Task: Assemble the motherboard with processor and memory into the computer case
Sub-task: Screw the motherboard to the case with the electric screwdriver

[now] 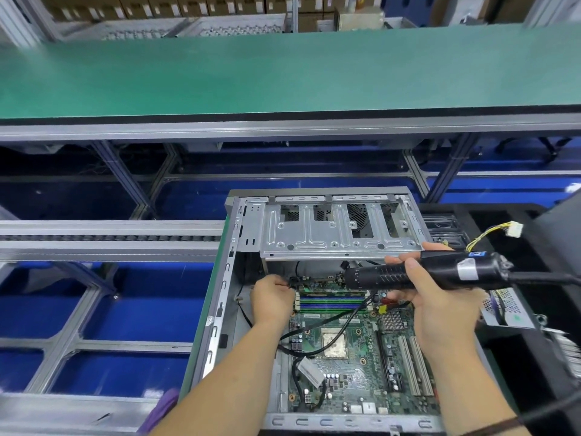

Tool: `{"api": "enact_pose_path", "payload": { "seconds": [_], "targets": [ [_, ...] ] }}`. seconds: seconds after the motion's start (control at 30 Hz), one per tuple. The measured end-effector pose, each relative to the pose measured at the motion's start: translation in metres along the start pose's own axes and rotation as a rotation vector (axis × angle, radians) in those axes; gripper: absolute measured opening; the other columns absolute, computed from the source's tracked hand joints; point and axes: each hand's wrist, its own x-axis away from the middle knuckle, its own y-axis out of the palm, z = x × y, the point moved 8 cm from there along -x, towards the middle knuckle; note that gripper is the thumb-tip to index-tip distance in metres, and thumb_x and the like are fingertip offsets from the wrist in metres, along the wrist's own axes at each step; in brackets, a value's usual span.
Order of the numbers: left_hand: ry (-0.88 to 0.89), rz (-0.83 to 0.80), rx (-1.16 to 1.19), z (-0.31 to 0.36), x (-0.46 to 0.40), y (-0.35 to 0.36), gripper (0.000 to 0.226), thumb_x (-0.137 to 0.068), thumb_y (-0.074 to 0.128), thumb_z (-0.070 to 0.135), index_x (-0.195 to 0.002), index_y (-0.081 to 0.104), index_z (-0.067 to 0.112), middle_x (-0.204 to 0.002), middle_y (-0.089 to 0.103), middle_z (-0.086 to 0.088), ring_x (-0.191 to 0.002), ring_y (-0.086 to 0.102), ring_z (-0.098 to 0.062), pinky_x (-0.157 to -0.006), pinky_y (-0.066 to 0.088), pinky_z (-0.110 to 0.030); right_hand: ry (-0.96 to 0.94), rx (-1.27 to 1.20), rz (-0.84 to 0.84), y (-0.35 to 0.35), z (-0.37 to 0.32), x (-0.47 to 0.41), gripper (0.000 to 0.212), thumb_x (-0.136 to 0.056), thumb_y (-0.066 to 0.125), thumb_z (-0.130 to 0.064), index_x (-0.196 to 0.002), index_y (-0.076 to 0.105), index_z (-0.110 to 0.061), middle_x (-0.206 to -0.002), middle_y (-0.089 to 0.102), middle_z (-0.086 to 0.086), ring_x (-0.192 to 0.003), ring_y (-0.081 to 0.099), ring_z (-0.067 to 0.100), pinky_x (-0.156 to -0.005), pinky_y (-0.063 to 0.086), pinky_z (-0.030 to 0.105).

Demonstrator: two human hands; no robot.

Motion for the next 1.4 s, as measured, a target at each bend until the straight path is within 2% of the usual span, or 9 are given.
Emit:
{"api": "enact_pose_path", "payload": {
  "seconds": [0.1, 0.27, 0.33, 0.47, 0.57, 0.67, 0.73, 1.07, 1.4],
  "targets": [
    [0.054, -0.004, -0.081, -0.001, -0.003, 0.001, 0.009, -0.086, 0.069, 0.004, -0.095, 0.072, 0.007, -0.085, 0.07, -0.003, -0.082, 0.066, -0.019, -0.074, 0.053, -0.026, -0.009, -0.005, 0.0, 0.0, -0.001, 0.0, 0.029, -0.079, 0.077, -0.014, -0.105, 0.068, -0.023, -0.09, 0.072, 0.009, -0.092, 0.075, 0.038, -0.047, 0.056, 0.034],
    [0.138, 0.003, -0.144, 0.003, -0.002, 0.003, 0.006, -0.087, 0.068, 0.007, -0.087, 0.072, 0.011, -0.072, 0.065, 0.004, -0.066, 0.06, -0.009, -0.054, 0.041, -0.015, -0.009, 0.008, 0.011, -0.002, 0.002, 0.0, 0.029, -0.088, 0.069, 0.002, -0.112, 0.062, -0.012, -0.088, 0.072, 0.008, -0.091, 0.074, 0.041, -0.046, 0.055, 0.033],
    [0.182, -0.022, -0.183, 0.008, 0.0, 0.007, 0.01, -0.086, 0.064, 0.004, -0.087, 0.071, 0.011, -0.073, 0.064, 0.004, -0.069, 0.06, -0.01, -0.057, 0.042, -0.015, -0.007, 0.004, 0.009, -0.003, 0.004, 0.0, 0.029, -0.091, 0.066, 0.007, -0.114, 0.061, -0.01, -0.089, 0.071, 0.008, -0.091, 0.074, 0.041, -0.046, 0.055, 0.033],
    [0.268, -0.02, -0.241, 0.019, 0.004, 0.008, 0.011, -0.088, 0.063, 0.008, -0.08, 0.064, 0.016, -0.074, 0.064, 0.004, -0.072, 0.062, -0.014, -0.062, 0.047, -0.02, -0.003, -0.003, 0.005, -0.004, 0.005, -0.001, 0.029, -0.09, 0.067, 0.005, -0.111, 0.063, -0.015, -0.091, 0.071, 0.012, -0.091, 0.074, 0.041, -0.047, 0.055, 0.033],
    [0.406, -0.014, -0.265, 0.034, 0.01, 0.009, 0.01, -0.091, 0.066, 0.014, -0.08, 0.066, 0.016, -0.07, 0.054, 0.009, -0.062, 0.053, -0.004, -0.054, 0.036, -0.007, 0.007, -0.015, 0.014, -0.003, 0.004, -0.002, 0.029, -0.085, 0.073, -0.004, -0.108, 0.067, -0.02, -0.091, 0.071, 0.012, -0.091, 0.074, 0.039, -0.048, 0.055, 0.033],
    [0.494, -0.05, -0.288, 0.042, 0.014, 0.014, 0.01, -0.092, 0.065, 0.012, -0.096, 0.074, 0.015, -0.077, 0.049, 0.012, -0.062, 0.049, 0.002, -0.061, 0.038, -0.001, 0.022, -0.008, 0.002, 0.0, 0.003, -0.002, 0.03, -0.079, 0.077, -0.013, -0.107, 0.067, -0.02, -0.094, 0.07, 0.014, -0.092, 0.074, 0.041, -0.048, 0.055, 0.034],
    [0.497, -0.057, -0.288, 0.041, 0.013, 0.015, 0.013, -0.092, 0.065, 0.01, -0.1, 0.075, 0.013, -0.078, 0.048, 0.012, -0.061, 0.049, 0.002, -0.063, 0.038, 0.0, 0.024, 0.0, 0.002, 0.0, 0.003, -0.001, 0.031, -0.078, 0.078, -0.016, -0.106, 0.068, -0.021, -0.095, 0.069, 0.015, -0.091, 0.074, 0.04, -0.047, 0.055, 0.035],
    [0.508, -0.041, -0.282, 0.037, 0.011, 0.016, 0.01, -0.091, 0.067, 0.011, -0.098, 0.075, 0.012, -0.079, 0.049, 0.013, -0.061, 0.049, 0.001, -0.061, 0.038, 0.0, 0.004, -0.001, -0.013, -0.002, 0.004, 0.0, 0.031, -0.091, 0.064, 0.008, -0.116, 0.061, -0.009, -0.092, 0.072, 0.012, -0.092, 0.074, 0.04, -0.045, 0.054, 0.033],
    [0.442, -0.046, -0.229, 0.041, 0.014, 0.009, 0.004, -0.09, 0.065, 0.014, -0.087, 0.065, 0.017, -0.066, 0.054, 0.012, -0.06, 0.055, -0.001, -0.057, 0.04, -0.002, 0.022, -0.015, 0.014, -0.002, 0.003, 0.0, 0.03, -0.083, 0.073, -0.007, -0.109, 0.066, -0.019, -0.094, 0.07, 0.015, -0.093, 0.073, 0.043, -0.048, 0.055, 0.033]
  ]
}}
